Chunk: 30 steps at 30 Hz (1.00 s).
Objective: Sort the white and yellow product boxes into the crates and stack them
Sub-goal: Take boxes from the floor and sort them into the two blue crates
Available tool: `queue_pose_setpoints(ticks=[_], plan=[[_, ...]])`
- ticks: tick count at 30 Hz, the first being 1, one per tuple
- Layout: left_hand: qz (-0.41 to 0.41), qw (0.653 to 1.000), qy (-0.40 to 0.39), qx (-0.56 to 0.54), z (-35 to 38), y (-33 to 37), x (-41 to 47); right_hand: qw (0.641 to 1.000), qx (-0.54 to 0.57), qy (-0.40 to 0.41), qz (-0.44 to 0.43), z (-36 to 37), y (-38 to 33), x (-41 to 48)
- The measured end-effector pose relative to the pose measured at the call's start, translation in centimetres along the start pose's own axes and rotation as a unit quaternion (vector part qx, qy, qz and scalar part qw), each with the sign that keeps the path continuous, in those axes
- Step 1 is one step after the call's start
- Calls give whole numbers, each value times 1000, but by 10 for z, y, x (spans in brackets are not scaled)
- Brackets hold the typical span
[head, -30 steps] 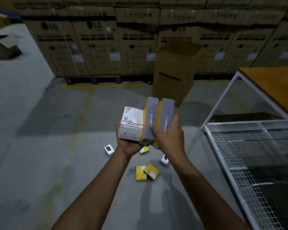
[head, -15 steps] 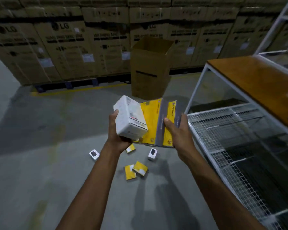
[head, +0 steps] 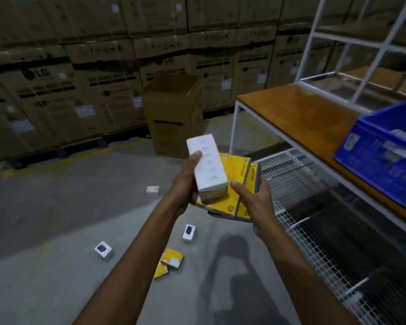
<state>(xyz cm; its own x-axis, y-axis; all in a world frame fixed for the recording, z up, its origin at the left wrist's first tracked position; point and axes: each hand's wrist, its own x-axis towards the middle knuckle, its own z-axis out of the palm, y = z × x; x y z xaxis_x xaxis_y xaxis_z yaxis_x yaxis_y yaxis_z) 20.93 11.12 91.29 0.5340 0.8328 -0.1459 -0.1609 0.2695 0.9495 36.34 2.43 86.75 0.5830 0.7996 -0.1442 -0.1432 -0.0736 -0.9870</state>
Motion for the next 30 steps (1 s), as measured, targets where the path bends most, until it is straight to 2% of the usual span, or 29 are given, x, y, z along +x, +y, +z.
queue_pose_setpoints(ticks=[5,8,11,13,15,17,23,30], plan=[[45,980,-48,187,101,-12,33,997,68,41,2,-72,5,21],[27,974,-92,207,148,-16,52,995,84,61,-15,-118,6,31],[-27,983,-137,123,179,-22,65,992,74,99,-26,-161,-3,38],[-55,984,-169,-3,189,-30,76,989,60,125,-43,-185,-12,40],[-73,973,-175,-132,196,-39,92,985,65,145,-61,-206,-22,42],[-79,963,-175,-191,208,-50,107,982,72,153,-81,-222,-29,45],[-76,964,-171,-189,265,-68,146,970,57,212,-101,-264,-42,61],[-66,952,-247,-168,361,-67,208,930,5,344,-127,-321,-78,97]])
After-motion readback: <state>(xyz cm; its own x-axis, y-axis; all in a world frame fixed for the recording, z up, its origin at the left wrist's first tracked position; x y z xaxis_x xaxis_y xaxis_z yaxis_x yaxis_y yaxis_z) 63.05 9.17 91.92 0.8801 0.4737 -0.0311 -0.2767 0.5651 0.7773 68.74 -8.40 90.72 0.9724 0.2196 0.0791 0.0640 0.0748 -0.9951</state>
